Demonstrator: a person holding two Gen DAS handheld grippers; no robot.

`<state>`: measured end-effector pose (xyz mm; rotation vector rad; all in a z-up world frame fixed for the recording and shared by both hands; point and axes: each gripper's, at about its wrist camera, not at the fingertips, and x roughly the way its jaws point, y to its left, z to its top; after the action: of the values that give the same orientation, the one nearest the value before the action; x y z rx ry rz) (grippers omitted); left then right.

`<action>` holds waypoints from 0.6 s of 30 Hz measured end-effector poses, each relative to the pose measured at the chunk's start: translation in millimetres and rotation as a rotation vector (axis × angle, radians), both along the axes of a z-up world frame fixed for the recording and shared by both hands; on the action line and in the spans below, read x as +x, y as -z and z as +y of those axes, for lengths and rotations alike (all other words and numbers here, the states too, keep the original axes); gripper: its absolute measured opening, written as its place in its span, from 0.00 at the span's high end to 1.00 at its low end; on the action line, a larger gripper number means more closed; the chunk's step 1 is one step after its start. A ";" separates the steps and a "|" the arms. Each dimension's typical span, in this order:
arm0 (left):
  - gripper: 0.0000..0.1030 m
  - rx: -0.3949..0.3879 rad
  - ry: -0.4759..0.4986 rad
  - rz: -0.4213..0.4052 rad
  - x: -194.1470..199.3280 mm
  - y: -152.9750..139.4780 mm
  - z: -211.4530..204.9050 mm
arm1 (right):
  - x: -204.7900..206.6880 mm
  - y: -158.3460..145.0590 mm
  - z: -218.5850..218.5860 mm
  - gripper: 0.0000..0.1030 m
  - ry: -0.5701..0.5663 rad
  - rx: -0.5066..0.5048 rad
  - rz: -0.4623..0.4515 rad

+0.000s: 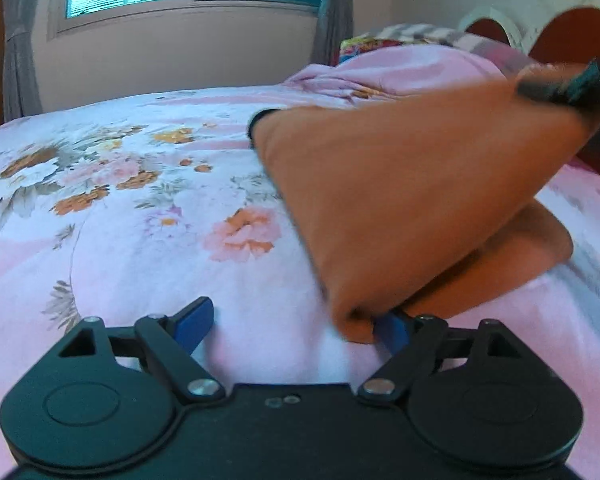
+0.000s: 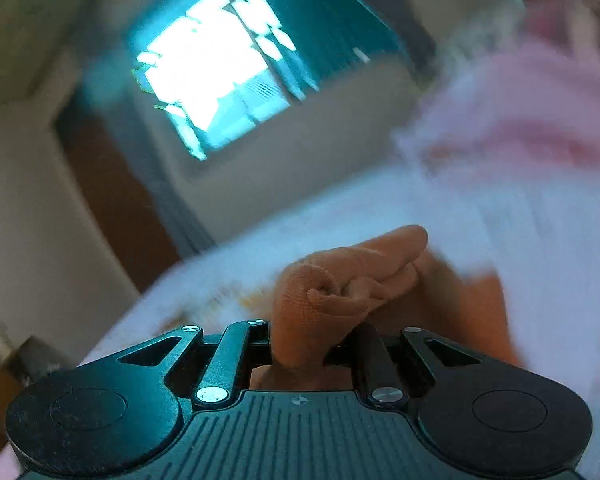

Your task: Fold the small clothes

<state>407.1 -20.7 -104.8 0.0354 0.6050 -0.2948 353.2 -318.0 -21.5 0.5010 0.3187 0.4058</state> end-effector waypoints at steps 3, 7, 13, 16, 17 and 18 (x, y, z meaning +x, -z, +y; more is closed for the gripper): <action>0.19 -0.027 -0.003 -0.021 -5.3 -4.4 -2.3 | -13.3 7.6 -24.0 0.88 0.066 0.025 -0.003; 0.20 -0.043 -0.026 0.017 -0.1 1.7 -4.0 | 14.0 90.3 -49.5 0.88 0.112 0.085 0.290; 0.24 -0.024 -0.028 -0.032 -8.7 -5.8 -3.6 | -10.2 82.2 -55.1 0.88 0.082 0.105 0.201; 0.17 -0.023 -0.027 0.063 3.7 5.2 -5.7 | -1.3 96.2 -53.1 0.88 0.105 0.044 0.277; 0.15 -0.020 -0.021 0.068 4.9 2.8 -5.8 | 2.2 107.7 -57.6 0.88 0.107 0.078 0.318; 0.15 -0.026 -0.003 0.073 3.9 -1.4 -5.0 | -0.7 111.2 -62.6 0.88 0.112 0.109 0.316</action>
<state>411.0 -25.6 -103.4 -0.0016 0.6739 -0.3021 352.5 -380.6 -132.7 0.6881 0.5723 0.2350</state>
